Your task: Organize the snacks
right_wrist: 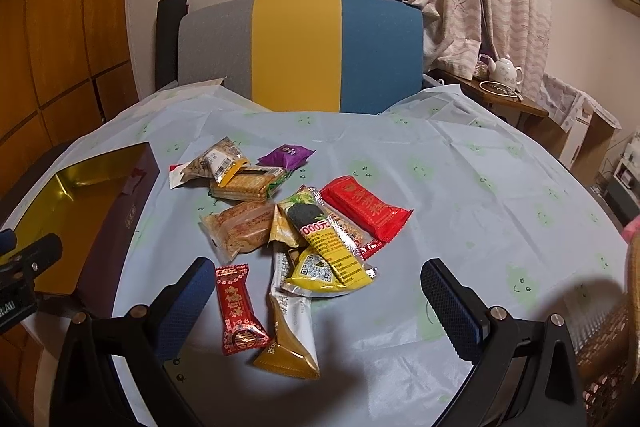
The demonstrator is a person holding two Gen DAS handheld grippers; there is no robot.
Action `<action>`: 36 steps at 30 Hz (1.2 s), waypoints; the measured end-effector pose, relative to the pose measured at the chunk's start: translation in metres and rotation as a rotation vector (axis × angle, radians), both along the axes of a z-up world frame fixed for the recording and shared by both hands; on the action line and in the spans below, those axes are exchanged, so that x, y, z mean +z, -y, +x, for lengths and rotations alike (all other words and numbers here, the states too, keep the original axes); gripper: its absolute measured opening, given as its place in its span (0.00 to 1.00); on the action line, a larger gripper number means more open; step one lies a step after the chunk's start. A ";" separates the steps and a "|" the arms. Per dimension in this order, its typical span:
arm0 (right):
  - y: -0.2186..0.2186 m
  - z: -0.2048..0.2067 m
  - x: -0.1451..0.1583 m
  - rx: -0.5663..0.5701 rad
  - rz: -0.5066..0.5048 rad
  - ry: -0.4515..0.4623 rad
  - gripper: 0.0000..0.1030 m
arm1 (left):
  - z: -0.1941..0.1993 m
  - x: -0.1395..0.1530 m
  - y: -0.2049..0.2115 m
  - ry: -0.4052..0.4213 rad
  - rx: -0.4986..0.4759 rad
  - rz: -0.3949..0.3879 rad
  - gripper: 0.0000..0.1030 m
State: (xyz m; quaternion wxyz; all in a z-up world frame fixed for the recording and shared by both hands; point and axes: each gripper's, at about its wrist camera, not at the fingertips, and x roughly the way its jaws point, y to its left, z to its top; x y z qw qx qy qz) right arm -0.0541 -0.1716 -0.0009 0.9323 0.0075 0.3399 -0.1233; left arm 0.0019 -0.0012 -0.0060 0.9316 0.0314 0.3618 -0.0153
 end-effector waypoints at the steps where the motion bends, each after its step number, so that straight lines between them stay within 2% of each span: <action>1: 0.001 0.000 0.000 -0.001 0.001 0.001 1.00 | 0.000 0.000 0.000 0.001 -0.001 0.000 0.82; 36: 0.009 -0.001 0.007 -0.016 0.003 0.029 1.00 | -0.004 0.002 0.006 0.005 -0.020 0.010 0.82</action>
